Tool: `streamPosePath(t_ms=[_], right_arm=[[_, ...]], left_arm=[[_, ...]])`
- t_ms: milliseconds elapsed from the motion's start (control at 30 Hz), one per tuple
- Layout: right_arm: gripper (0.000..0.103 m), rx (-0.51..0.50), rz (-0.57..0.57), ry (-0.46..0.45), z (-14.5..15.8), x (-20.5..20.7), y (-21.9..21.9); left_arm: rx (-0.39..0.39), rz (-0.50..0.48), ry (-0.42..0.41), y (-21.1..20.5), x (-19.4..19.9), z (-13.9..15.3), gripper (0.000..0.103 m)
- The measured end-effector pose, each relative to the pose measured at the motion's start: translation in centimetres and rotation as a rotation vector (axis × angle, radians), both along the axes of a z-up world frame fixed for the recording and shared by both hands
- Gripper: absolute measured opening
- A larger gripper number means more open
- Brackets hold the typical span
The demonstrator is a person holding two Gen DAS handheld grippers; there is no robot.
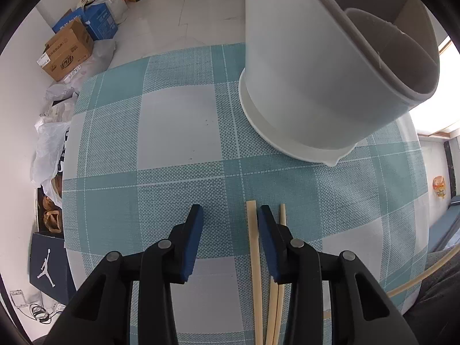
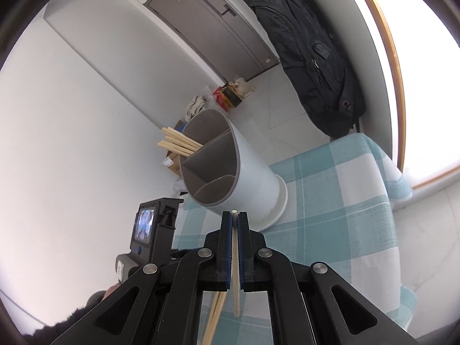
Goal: Organize utensils
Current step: 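Grasp a chopstick from the pile with the left tool while the right tool lifts its chopstick, then carry both held chopsticks up over the white holder with both tools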
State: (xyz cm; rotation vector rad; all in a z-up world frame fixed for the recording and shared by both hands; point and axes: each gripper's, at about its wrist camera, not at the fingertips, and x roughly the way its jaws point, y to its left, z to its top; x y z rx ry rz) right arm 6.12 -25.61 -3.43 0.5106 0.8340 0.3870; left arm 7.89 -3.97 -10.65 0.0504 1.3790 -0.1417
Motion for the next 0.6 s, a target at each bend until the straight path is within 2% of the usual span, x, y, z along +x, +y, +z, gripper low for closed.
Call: streamPosePath(t_ms=[167, 300, 333, 433, 600], right_arm=[[0.003, -0.003, -0.002, -0.004, 0.2, -0.1, 0.0], [0.003, -0.011, -0.005, -0.011, 0.2, -0.3, 0.2], [0.003, -0.015, -0.007, -0.013, 0.3, -0.3, 0.3], [0.003, -0.027, -0.014, -0.014, 0.3, -0.5, 0.2], [0.003, -0.036, -0.029, -0.018, 0.3, -0.7, -0.1]], left_arm=[[0.011, 0.016, 0.018, 0.1, 0.3, -0.1, 0.027], [0.027, 0.01, 0.036, -1.1, 0.8, -0.2, 0.005], [0.044, -0.008, 0.026, -1.6, 0.6, -0.2, 0.003], [0.056, -0.018, 0.0, -1.8, 0.4, -0.1, 0.003], [-0.045, 0.039, -0.051, 0.4, 0.0, 0.3, 0.002]])
